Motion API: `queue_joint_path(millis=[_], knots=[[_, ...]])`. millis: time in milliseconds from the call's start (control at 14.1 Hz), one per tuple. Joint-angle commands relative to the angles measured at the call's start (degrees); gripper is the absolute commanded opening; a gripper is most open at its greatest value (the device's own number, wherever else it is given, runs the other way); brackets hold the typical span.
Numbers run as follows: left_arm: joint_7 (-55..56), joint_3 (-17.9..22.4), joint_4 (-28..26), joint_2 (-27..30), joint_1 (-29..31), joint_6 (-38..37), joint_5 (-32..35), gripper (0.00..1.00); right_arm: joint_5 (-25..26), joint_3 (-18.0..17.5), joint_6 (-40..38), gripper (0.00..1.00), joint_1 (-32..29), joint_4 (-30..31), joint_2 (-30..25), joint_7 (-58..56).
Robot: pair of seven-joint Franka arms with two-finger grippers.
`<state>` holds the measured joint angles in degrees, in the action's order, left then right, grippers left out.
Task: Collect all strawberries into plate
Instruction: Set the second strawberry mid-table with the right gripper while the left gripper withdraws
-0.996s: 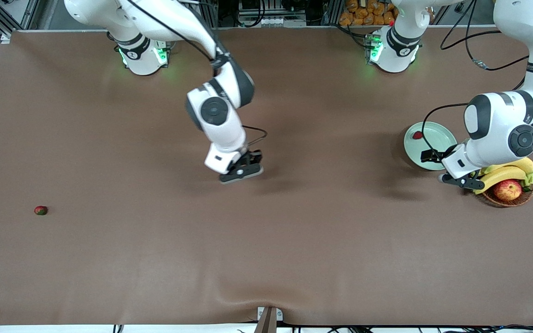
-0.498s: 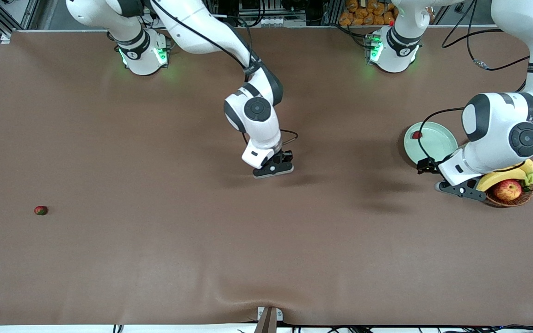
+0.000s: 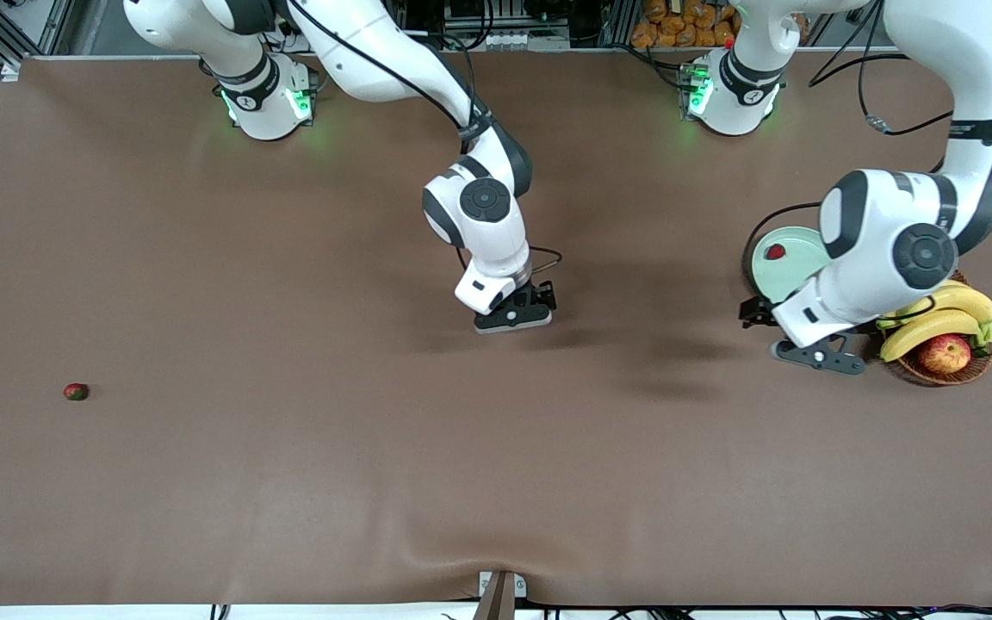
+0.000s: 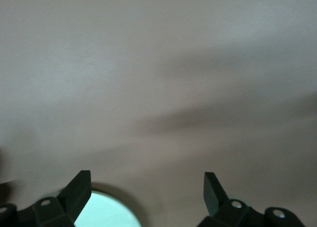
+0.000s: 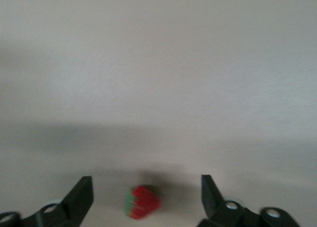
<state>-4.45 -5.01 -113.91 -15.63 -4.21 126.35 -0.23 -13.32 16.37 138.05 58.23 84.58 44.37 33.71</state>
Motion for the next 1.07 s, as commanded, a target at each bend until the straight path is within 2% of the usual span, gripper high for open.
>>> queue_joint_path(millis=[0, 142, 427, 640, 996], knots=[[6.5, 0.2, 1.8, -0.9, -3.7, -0.8, 1.2, 1.0, -0.3, 4.4, -10.6, 1.0, -1.1, 1.3, -6.9, -4.8], [10.6, 0.2, 2.4, -1.8, -6.8, -0.8, 1.2, 1.0, -0.3, 6.8, -14.8, 1.0, -3.8, 2.9, -10.6, -9.5], [20.0, 0.1, 6.1, -4.7, -13.9, -0.7, 0.8, 1.0, -0.3, 7.0, -16.1, 1.0, -17.2, 9.1, -17.9, -25.0], [23.1, 0.1, 11.0, -7.9, -18.0, -0.7, 0.5, 1.0, -0.4, 7.0, -20.2, 1.0, -29.8, 10.3, -18.5, -35.3], [28.2, 0.1, 20.6, -15.3, -24.7, -0.4, 0.0, 1.0, -0.2, 7.0, -20.1, 1.0, -46.5, 9.6, -17.3, -47.6]])
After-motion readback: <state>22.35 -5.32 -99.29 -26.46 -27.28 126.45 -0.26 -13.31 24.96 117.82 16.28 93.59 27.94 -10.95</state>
